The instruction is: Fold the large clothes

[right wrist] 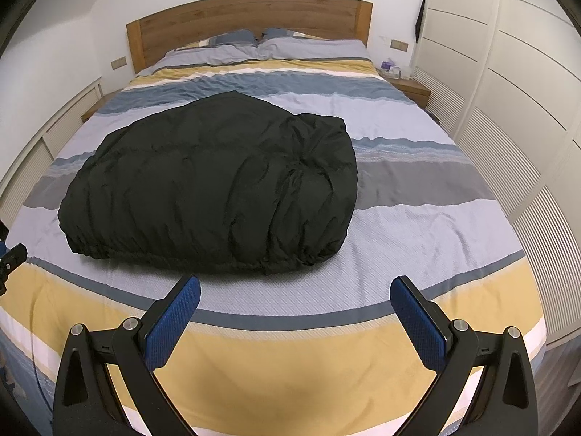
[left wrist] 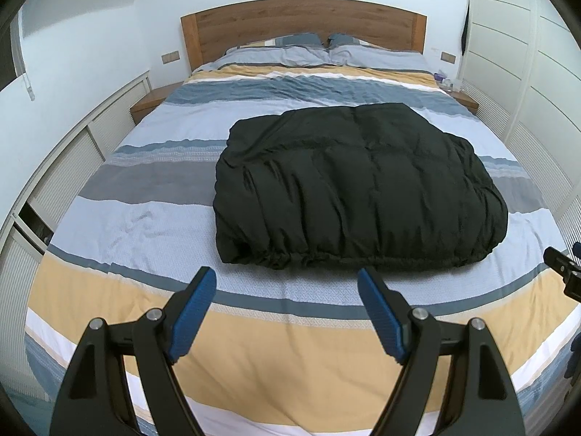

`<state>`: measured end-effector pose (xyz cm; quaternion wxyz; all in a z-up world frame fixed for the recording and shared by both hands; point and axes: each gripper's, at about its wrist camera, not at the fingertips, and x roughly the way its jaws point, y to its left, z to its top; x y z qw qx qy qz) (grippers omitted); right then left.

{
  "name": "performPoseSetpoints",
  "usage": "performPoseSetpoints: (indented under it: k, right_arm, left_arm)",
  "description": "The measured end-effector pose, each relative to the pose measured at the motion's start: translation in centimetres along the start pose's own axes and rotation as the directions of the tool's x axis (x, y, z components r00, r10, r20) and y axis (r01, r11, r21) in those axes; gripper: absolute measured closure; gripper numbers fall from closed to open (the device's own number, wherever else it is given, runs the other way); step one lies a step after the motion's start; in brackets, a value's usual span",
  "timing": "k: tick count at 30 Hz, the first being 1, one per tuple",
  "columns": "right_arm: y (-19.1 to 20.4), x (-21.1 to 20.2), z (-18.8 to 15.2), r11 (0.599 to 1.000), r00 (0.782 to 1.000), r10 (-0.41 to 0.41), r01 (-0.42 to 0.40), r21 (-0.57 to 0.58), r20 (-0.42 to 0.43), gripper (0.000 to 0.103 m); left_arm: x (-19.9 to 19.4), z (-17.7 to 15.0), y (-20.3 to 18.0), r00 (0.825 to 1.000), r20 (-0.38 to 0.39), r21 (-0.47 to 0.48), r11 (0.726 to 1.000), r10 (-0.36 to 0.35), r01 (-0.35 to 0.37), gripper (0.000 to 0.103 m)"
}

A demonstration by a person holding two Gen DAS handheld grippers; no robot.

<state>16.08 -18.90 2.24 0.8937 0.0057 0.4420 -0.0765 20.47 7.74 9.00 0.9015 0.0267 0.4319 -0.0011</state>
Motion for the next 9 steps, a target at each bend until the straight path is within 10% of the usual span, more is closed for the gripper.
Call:
performPoseSetpoints:
  k: [9]
  right_arm:
    - [-0.07, 0.01, -0.46, 1.000, 1.000, -0.003, 0.003, -0.001, -0.004, 0.001]
  left_arm:
    - [-0.10, -0.10, -0.17, 1.000, -0.010, 0.000, 1.000, -0.013, 0.013, 0.023]
